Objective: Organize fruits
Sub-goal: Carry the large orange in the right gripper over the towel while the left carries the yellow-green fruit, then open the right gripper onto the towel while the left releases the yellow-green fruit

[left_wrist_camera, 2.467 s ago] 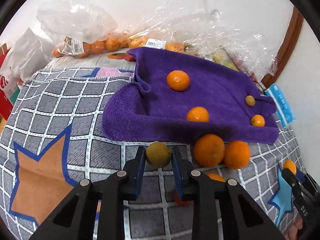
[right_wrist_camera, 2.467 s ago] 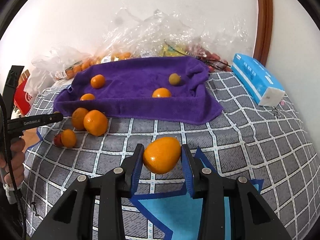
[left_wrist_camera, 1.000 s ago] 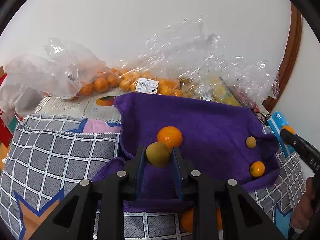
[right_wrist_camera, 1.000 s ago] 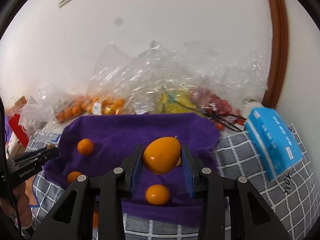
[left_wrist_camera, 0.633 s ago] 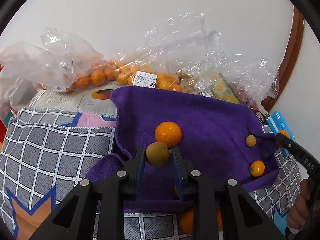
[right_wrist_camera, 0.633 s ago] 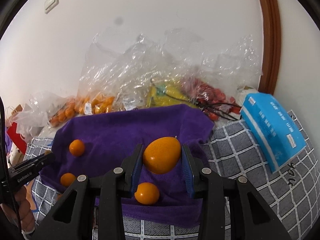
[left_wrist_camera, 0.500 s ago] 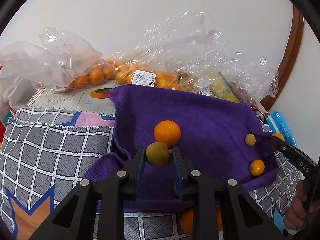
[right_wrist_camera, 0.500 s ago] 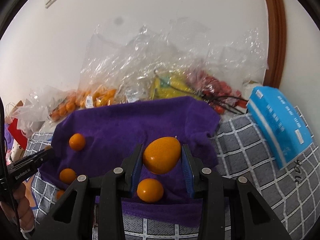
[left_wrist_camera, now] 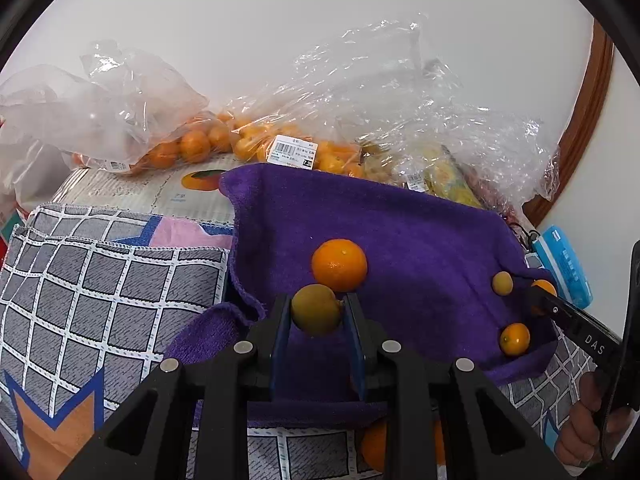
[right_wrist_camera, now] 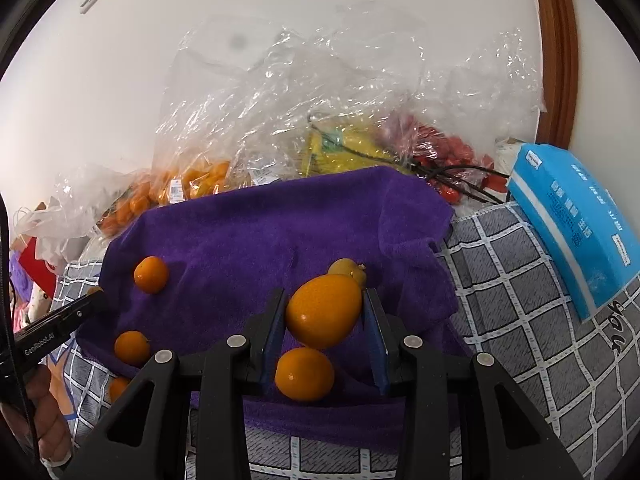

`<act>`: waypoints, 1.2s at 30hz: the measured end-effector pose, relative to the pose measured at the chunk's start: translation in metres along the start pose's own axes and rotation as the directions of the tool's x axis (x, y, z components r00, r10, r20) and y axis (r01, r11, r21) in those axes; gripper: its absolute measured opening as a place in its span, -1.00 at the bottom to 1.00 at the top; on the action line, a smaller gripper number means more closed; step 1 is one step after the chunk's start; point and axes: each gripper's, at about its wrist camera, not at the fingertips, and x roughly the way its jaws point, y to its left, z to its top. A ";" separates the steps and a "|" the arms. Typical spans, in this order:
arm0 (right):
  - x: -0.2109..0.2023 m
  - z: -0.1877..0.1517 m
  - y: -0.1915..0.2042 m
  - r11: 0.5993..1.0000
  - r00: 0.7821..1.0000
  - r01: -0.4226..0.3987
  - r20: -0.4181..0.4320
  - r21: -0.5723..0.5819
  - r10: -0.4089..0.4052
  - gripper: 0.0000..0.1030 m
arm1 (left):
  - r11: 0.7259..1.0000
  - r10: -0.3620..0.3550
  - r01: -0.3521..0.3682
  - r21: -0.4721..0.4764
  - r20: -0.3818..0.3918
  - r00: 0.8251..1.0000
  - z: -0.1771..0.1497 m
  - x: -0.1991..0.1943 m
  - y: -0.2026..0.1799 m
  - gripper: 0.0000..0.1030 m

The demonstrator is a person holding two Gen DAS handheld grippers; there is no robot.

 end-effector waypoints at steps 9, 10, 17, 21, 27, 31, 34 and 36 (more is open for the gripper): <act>0.010 -0.003 -0.001 1.000 1.000 0.002 -0.027 0.003 -0.002 -0.28 | 0.999 -0.018 0.018 -0.045 -0.006 1.000 0.001 0.003 0.009 -0.51; 0.013 -0.004 -0.001 1.000 0.999 0.005 -0.033 0.001 -0.005 -0.28 | 0.998 -0.024 0.023 -0.050 -0.008 1.000 0.001 0.004 0.010 -0.51; 0.024 -0.007 -0.002 1.000 0.998 0.021 -0.056 0.006 -0.021 -0.28 | 0.995 -0.065 0.063 -0.072 -0.032 0.997 -0.001 0.011 0.012 -0.51; 0.029 -0.008 -0.002 1.000 0.997 0.021 -0.074 0.003 -0.021 -0.28 | 0.996 -0.064 0.061 -0.060 -0.047 0.997 -0.003 0.016 0.009 -0.51; 0.030 -0.008 -0.001 1.000 0.996 0.030 -0.080 -0.002 -0.030 -0.27 | 0.997 -0.062 0.059 -0.047 -0.074 0.995 -0.006 0.023 0.005 -0.51; 0.030 -0.009 -0.002 0.999 0.996 0.034 -0.078 -0.004 -0.035 -0.27 | 0.999 -0.041 0.039 -0.035 -0.076 0.996 -0.007 0.024 0.004 -0.51; 0.030 -0.010 0.001 0.999 0.997 0.040 -0.073 -0.019 -0.041 -0.21 | 0.999 -0.034 0.032 -0.030 -0.078 0.996 -0.007 0.025 0.004 -0.51; 0.029 -0.011 0.001 0.999 0.997 0.040 -0.069 -0.024 -0.042 -0.14 | 0.999 -0.040 0.037 -0.033 -0.083 0.996 -0.007 0.025 0.004 -0.51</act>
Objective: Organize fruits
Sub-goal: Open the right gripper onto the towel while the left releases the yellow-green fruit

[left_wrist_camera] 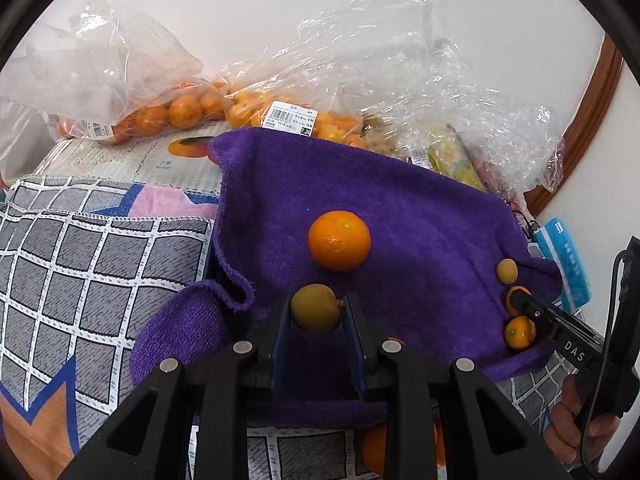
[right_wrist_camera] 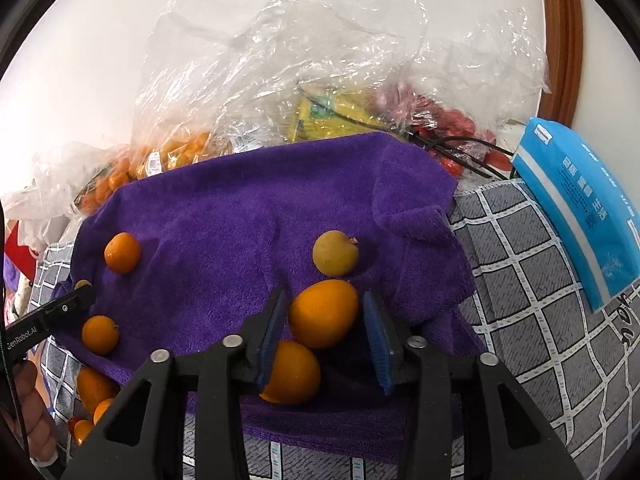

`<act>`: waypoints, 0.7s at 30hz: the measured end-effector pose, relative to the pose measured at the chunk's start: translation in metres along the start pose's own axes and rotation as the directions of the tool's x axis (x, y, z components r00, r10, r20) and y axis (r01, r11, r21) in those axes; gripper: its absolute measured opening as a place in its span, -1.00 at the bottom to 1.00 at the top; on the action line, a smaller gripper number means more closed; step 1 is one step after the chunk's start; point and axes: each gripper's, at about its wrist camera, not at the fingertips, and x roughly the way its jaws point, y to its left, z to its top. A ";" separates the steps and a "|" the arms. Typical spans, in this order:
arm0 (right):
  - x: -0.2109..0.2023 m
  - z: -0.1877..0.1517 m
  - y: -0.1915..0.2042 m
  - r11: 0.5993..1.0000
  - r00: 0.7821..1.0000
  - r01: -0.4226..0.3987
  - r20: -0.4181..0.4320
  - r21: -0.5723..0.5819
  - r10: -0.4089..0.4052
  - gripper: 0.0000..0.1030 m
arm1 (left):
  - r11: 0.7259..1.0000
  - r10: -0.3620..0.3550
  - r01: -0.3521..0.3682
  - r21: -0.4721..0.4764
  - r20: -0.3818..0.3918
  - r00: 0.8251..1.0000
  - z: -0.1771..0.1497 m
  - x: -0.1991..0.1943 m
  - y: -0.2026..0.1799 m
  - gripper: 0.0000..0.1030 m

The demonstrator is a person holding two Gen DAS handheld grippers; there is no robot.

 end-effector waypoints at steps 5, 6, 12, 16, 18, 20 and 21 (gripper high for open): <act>-0.007 0.000 0.001 1.000 1.000 0.010 0.030 -0.007 -0.010 -0.06 | 1.000 -0.001 0.001 -0.011 -0.003 1.000 0.001 -0.003 0.002 -0.50; -0.010 0.000 0.001 1.000 0.999 0.009 0.040 -0.005 -0.009 -0.06 | 1.000 0.000 0.000 -0.014 -0.002 1.000 0.001 -0.004 0.002 -0.47; -0.027 0.003 0.006 1.000 0.995 -0.001 0.096 -0.011 0.002 -0.06 | 1.000 -0.011 0.011 -0.014 0.036 0.999 0.003 -0.020 -0.001 -0.38; -0.045 0.006 0.012 1.000 0.987 -0.030 0.157 -0.002 0.030 -0.06 | 1.000 -0.022 0.022 0.001 0.064 0.998 0.005 -0.037 -0.006 -0.33; -0.051 0.008 0.016 0.999 0.985 -0.038 0.168 0.005 0.036 -0.06 | 0.999 -0.032 0.031 0.018 0.056 0.998 0.006 -0.043 -0.010 -0.31; -0.057 0.010 0.022 0.999 0.986 -0.039 0.159 0.003 0.038 -0.06 | 1.000 -0.010 0.008 0.028 0.051 0.999 0.003 -0.050 -0.013 -0.31; -0.062 0.010 0.026 0.999 0.987 -0.042 0.157 -0.007 0.042 -0.06 | 0.999 -0.005 0.004 0.034 0.052 0.999 0.002 -0.054 -0.014 -0.31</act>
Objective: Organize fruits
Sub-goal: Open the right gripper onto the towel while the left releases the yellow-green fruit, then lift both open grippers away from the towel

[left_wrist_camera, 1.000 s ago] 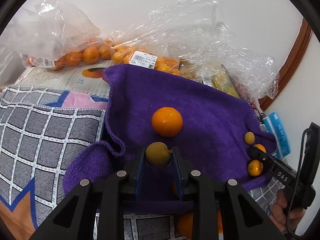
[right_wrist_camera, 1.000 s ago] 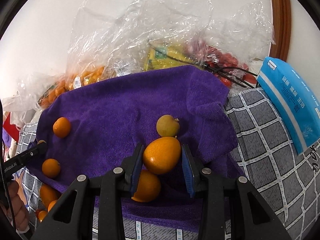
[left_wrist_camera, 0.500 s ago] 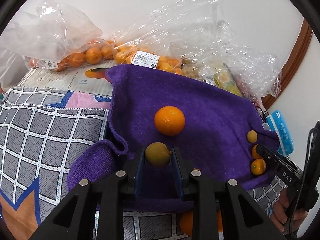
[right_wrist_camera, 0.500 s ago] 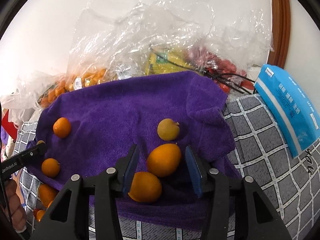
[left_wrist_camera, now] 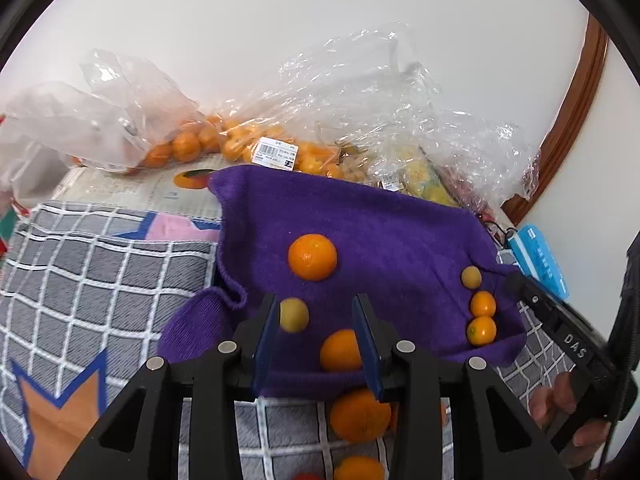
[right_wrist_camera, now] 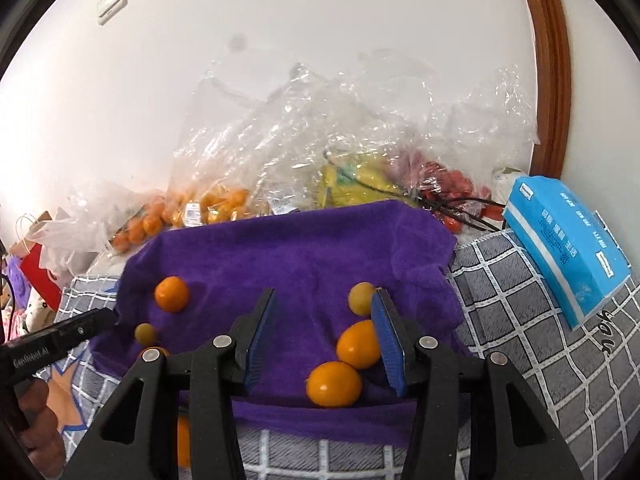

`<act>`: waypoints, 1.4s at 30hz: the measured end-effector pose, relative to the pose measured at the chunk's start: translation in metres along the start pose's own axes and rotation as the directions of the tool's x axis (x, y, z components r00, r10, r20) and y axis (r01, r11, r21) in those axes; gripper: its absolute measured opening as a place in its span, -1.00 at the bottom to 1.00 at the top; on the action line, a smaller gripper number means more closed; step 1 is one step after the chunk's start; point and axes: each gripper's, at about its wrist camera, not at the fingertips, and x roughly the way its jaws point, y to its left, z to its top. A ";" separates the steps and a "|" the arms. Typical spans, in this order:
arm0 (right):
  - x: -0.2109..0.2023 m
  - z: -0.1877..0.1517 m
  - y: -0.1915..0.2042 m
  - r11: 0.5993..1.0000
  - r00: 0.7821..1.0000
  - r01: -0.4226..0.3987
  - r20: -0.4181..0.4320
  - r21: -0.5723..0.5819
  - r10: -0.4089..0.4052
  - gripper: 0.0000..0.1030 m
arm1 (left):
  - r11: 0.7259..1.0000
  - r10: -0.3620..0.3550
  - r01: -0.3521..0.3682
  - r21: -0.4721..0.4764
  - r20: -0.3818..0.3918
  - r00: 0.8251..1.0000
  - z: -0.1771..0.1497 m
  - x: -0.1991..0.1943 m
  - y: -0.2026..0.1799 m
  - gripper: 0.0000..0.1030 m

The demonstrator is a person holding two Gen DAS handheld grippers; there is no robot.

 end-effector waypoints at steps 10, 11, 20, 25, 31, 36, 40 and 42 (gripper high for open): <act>-0.059 -0.018 0.031 0.996 0.996 0.066 0.064 -0.066 -0.062 -0.05 | 1.000 -0.018 0.018 0.003 0.063 0.998 -0.019 -0.056 0.005 -0.31; -0.064 -0.020 0.033 0.996 0.997 0.060 0.056 -0.064 -0.057 -0.05 | 1.000 -0.006 0.006 -0.001 0.075 0.997 -0.023 -0.063 0.007 -0.31; -0.114 -0.050 0.053 0.995 1.000 -0.015 0.015 -0.103 0.017 -0.13 | 0.999 0.029 -0.033 0.031 0.117 0.993 -0.055 -0.109 0.006 -0.32; -0.141 -0.064 0.058 0.995 1.000 -0.022 0.016 -0.100 0.024 -0.13 | 0.996 0.030 -0.040 0.076 0.136 0.990 -0.072 -0.135 -0.005 -0.32; -0.161 -0.074 0.059 0.996 0.998 -0.039 0.048 -0.083 0.043 -0.13 | 0.996 0.040 -0.051 0.074 0.141 0.989 -0.084 -0.156 -0.010 -0.31; -0.165 -0.076 0.055 0.997 0.998 -0.058 0.035 -0.048 0.060 -0.27 | 0.997 0.031 -0.040 0.071 0.130 0.991 -0.093 -0.164 -0.011 -0.32; -0.172 -0.079 0.053 0.998 0.997 -0.034 0.060 -0.050 0.037 -0.27 | 0.996 0.036 -0.047 0.080 0.134 0.990 -0.098 -0.167 -0.015 -0.32; -0.175 -0.081 0.052 0.999 0.997 -0.005 0.076 -0.051 0.009 -0.27 | 0.994 0.064 -0.077 0.081 0.153 0.986 -0.099 -0.169 -0.018 -0.32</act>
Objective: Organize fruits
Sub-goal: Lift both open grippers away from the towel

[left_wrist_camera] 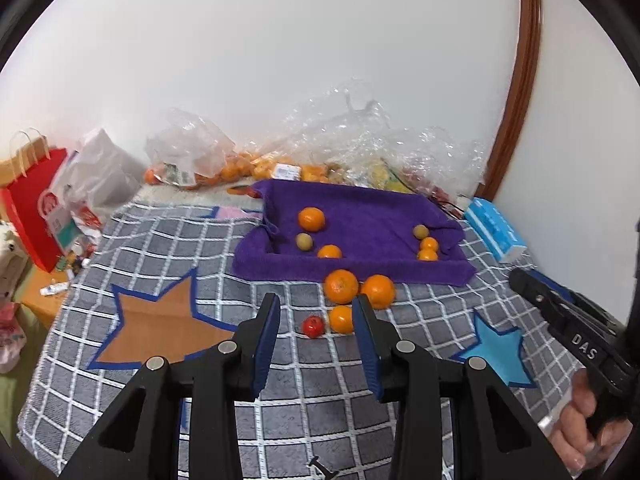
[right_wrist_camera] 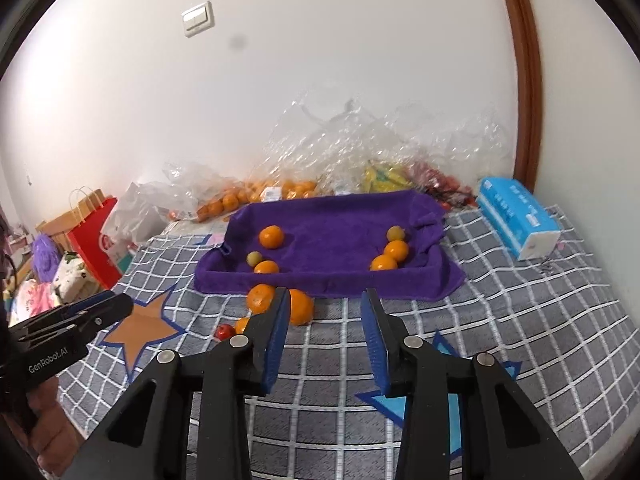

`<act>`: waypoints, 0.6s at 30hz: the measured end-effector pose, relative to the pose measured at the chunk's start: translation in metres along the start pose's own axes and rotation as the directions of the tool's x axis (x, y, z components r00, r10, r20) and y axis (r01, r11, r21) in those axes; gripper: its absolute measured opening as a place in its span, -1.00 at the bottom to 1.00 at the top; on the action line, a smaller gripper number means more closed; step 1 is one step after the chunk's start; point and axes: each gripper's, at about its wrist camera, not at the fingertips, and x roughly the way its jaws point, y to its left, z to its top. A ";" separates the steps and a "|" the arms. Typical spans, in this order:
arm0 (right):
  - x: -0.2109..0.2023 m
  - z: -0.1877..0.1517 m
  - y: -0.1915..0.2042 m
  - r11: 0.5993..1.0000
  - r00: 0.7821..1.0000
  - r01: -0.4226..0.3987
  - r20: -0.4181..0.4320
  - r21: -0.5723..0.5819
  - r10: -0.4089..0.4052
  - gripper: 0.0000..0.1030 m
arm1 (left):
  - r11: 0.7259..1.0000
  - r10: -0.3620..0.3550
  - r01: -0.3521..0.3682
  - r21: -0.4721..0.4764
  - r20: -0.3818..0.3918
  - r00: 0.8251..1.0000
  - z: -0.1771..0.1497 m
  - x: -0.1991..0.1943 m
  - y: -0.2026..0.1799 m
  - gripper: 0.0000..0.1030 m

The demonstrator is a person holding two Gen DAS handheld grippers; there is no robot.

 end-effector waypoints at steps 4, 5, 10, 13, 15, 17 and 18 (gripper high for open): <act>0.003 -0.002 -0.006 1.000 1.000 -0.008 0.002 0.024 0.008 -0.27 | 1.000 0.004 -0.004 -0.004 -0.001 1.000 -0.001 0.000 0.001 -0.31; 0.004 -0.003 -0.007 1.000 1.000 -0.008 0.004 0.029 0.008 -0.26 | 1.000 0.003 -0.003 -0.012 -0.005 1.000 -0.001 0.001 0.003 -0.31; 0.013 -0.008 -0.010 1.000 1.000 0.013 0.009 0.020 -0.014 -0.05 | 0.999 0.000 -0.001 -0.047 -0.032 0.999 -0.002 0.014 0.015 -0.23; 0.023 -0.013 -0.010 1.000 1.000 0.020 -0.011 0.004 -0.020 0.06 | 0.998 0.002 -0.006 -0.063 -0.057 0.998 -0.005 0.025 0.023 -0.18; 0.034 -0.016 -0.009 1.000 0.999 0.003 -0.040 0.007 -0.002 0.08 | 0.997 0.000 -0.006 -0.072 -0.077 0.997 -0.007 0.034 0.028 -0.14; 0.048 -0.019 -0.008 1.000 0.997 -0.011 -0.072 0.003 0.011 0.11 | 0.997 0.004 -0.011 -0.078 -0.088 0.996 -0.010 0.041 0.034 -0.08; 0.056 -0.020 -0.007 1.000 0.996 -0.017 -0.089 0.000 0.017 0.11 | 0.997 0.011 -0.019 -0.079 -0.095 0.995 -0.012 0.046 0.037 -0.07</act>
